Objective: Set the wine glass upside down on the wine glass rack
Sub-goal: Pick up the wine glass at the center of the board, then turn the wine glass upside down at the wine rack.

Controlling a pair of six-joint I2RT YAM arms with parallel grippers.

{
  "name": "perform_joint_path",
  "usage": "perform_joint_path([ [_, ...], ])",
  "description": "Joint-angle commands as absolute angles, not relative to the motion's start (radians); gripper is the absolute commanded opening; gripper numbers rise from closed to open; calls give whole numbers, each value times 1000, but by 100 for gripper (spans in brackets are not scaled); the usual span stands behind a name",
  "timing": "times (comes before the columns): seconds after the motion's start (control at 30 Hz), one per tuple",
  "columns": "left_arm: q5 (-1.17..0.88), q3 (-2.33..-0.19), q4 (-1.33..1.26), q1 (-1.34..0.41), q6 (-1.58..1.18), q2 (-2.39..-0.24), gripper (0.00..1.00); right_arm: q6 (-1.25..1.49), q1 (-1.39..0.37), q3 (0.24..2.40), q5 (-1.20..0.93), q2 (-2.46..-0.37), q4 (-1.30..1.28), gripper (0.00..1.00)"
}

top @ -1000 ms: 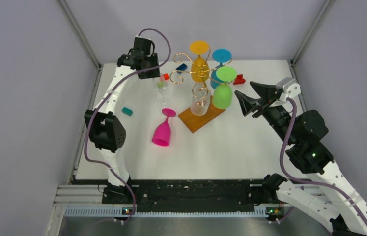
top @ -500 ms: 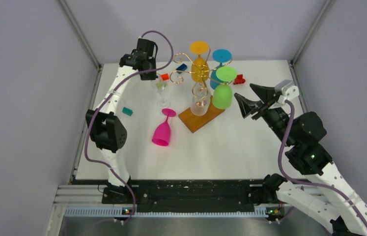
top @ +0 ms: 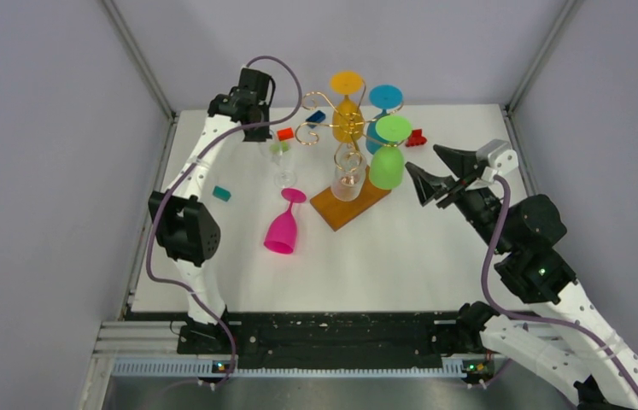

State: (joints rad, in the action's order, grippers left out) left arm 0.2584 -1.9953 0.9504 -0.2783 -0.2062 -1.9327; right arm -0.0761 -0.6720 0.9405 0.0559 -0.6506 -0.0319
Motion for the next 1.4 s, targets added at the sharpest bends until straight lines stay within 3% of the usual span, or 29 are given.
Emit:
perform_joint_path([
  [0.0,315,-1963,977,-282,-196,-1842,0,-89,-680,939,31,-661,33,63],
  [0.47,420,-1750,752,-282,-271,-1479,0,-45,-680,959,117,-714,72,63],
  [0.77,451,-1565,556,-282,-285,-1142,0,77,-678,1262,244,-942,-191,63],
  [1.1,376,-1286,181,-283,-282,-742,0,211,-609,1557,-88,-1153,-289,63],
  [1.37,87,-1258,20,-283,-438,-680,0,289,-590,1636,-283,-1241,-234,63],
])
